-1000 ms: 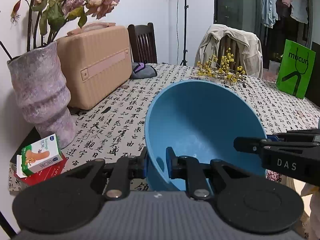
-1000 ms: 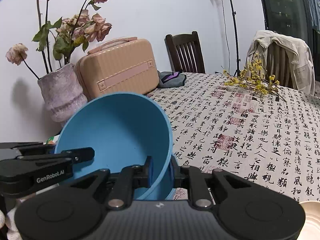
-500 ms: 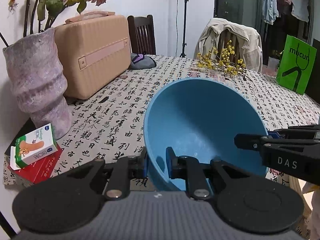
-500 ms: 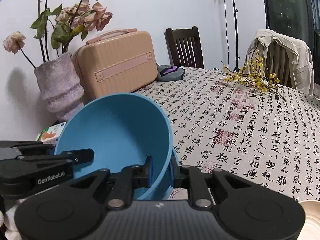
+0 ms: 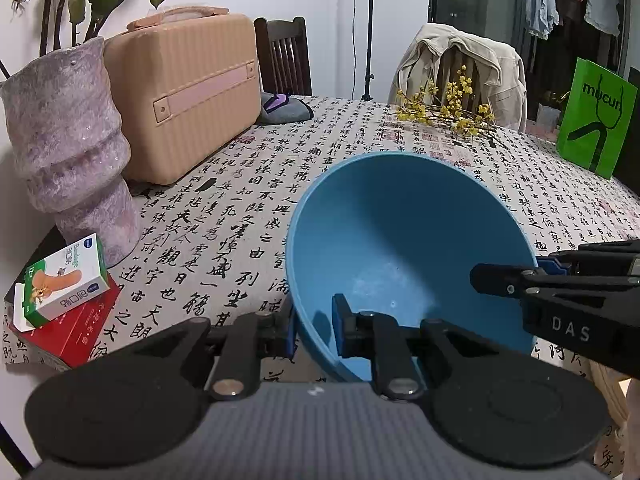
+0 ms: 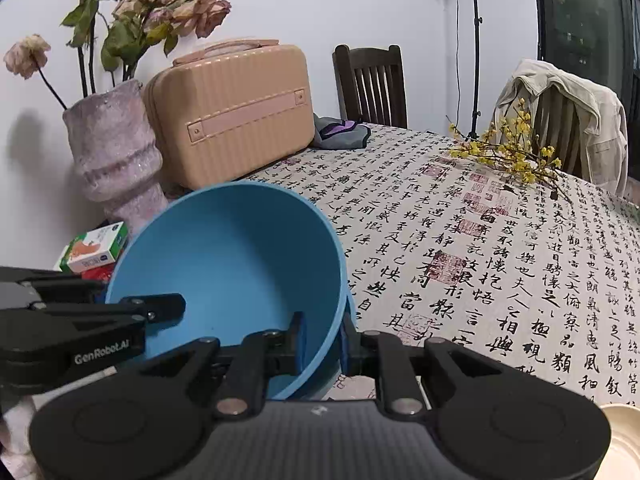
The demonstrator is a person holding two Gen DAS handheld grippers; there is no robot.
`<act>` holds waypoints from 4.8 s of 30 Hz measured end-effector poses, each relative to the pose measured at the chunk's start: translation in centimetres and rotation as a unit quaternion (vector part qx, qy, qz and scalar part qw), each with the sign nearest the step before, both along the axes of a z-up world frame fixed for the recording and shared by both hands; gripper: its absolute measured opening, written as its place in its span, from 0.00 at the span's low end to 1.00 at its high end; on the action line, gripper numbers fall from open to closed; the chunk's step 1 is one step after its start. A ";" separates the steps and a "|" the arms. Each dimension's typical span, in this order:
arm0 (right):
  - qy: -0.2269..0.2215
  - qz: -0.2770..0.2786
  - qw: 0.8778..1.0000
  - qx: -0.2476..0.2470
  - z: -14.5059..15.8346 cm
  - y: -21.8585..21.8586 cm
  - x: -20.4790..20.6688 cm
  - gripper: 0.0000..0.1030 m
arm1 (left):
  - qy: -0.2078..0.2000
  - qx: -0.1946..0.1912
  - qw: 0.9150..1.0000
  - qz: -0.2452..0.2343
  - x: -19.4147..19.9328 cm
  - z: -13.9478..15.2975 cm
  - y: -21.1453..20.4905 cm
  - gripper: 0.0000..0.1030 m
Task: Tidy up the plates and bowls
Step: 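Lower the blue bowl into the placed blue bowl with both grippers, then open both grippers to release the blue bowl onto the other bowl, then pull both open grippers back from the stacked blue bowls, then move both open grippers toward the remaining blue bowl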
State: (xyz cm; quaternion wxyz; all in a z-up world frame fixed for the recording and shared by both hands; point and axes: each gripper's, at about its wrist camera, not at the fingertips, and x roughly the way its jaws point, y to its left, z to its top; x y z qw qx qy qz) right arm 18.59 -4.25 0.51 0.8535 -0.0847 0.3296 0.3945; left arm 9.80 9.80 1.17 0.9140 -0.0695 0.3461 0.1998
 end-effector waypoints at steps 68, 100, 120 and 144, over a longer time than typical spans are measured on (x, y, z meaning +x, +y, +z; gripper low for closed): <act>-0.077 -0.036 0.993 0.079 -1.5 -9.2 -3.8 1.00 | -0.197 -0.017 0.980 0.006 -9.6 -2.0 -0.6 1.00; -0.097 -0.115 0.983 0.100 -2.6 -15.6 -6.1 1.00 | -0.219 -0.035 0.974 -0.039 -10.5 -3.1 -3.4 1.00; -0.101 -0.218 0.968 0.077 -3.3 -21.6 -6.3 1.00 | -0.229 -0.037 0.962 -0.141 -6.6 -2.7 -7.6 1.00; -0.115 -0.272 0.952 0.084 -3.7 -27.8 -5.3 1.00 | -0.251 -0.002 0.952 -0.174 -4.8 -0.5 -12.2 1.00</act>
